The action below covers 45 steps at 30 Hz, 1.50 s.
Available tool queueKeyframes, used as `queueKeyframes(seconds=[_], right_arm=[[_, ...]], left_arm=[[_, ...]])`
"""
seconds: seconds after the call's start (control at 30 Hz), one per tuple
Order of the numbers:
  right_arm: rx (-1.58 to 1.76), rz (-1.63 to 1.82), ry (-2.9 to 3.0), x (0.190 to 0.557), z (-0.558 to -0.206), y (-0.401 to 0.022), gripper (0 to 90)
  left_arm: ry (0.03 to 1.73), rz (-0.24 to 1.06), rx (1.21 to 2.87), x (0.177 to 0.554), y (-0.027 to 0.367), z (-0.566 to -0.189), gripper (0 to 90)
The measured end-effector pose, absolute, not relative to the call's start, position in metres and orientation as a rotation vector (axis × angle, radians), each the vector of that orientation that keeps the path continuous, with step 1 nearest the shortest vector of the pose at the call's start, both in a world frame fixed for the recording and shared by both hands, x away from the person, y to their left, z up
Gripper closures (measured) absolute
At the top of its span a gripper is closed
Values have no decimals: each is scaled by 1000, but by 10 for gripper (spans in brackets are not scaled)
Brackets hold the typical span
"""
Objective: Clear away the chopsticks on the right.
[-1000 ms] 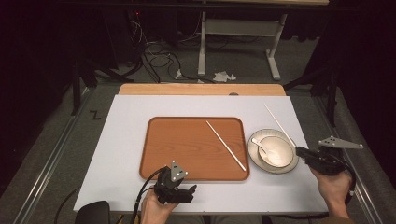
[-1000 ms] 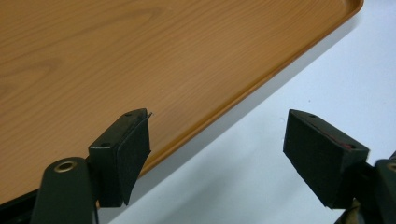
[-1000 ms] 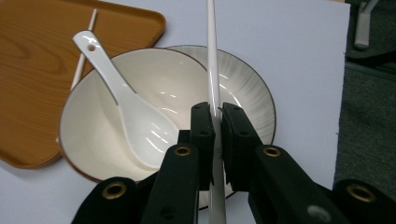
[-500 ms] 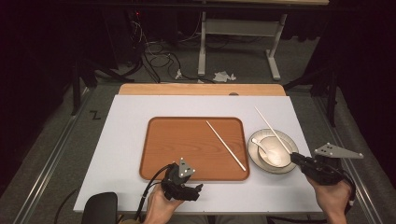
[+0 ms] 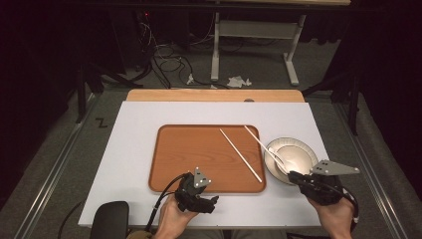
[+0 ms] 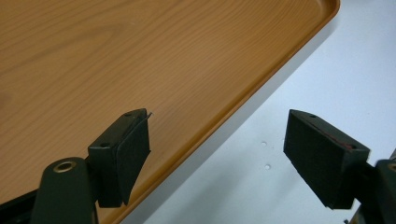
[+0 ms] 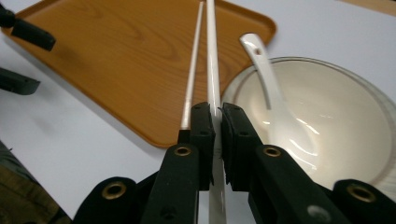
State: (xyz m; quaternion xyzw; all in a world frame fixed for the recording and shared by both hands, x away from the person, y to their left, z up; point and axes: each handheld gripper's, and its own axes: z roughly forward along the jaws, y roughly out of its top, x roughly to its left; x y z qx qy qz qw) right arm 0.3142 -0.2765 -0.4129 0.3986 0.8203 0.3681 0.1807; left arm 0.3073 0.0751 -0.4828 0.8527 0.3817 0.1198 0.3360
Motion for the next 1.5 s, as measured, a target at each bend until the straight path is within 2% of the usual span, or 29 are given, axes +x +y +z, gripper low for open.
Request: queueKeyframes(seconds=[0.47, 0.63, 1.07, 1.5], right_arm=[[1070, 942, 2479, 328, -445, -218, 849], [1100, 785, 2512, 341, -465, -195, 849], [1122, 703, 2539, 371, -487, -176, 844], [1067, 664, 2529, 385, -492, -163, 839]], left_arm=[[1007, 346, 2208, 304, 80, -481, 234], [1026, 351, 2202, 302, 84, -482, 234], [1123, 391, 2161, 289, 101, -482, 234], [1193, 410, 2141, 280, 112, -485, 233]])
